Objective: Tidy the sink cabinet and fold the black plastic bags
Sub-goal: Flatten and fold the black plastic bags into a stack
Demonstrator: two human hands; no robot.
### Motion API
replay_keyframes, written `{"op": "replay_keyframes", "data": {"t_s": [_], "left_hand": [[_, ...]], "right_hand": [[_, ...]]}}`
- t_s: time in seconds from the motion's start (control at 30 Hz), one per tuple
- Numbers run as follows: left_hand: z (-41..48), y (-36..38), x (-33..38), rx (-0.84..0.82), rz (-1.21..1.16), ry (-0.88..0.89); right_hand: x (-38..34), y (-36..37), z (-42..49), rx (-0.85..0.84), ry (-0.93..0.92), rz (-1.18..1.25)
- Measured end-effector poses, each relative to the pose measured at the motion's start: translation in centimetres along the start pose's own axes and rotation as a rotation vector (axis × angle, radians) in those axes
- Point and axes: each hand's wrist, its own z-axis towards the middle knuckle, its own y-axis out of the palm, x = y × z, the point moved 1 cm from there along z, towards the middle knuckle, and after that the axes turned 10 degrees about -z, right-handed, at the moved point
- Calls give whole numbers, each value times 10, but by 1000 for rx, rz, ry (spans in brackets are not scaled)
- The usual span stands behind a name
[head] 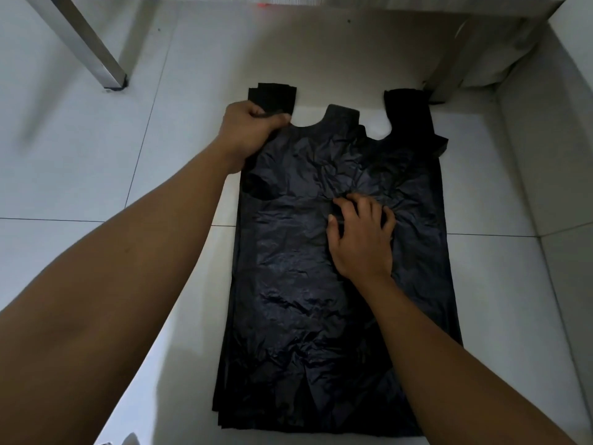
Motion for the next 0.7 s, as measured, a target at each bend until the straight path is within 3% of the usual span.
{"op": "replay_keyframes", "data": {"t_s": [0.13,0.4,0.53,0.6,0.7], "left_hand": [[15,-3,9,25,-439,-120],[39,-13,37,27,-358,147],[44,-13,56,-135,-661,128],[41,-13,53,-36,-420,88],[41,-17,21,183,296,15]], "right_hand": [[0,0,0,4,1,2],[1,2,1,7,7,9],[1,3,0,22,10,21],[1,3,0,24,10,21],[1,3,1,23,11,30]]}}
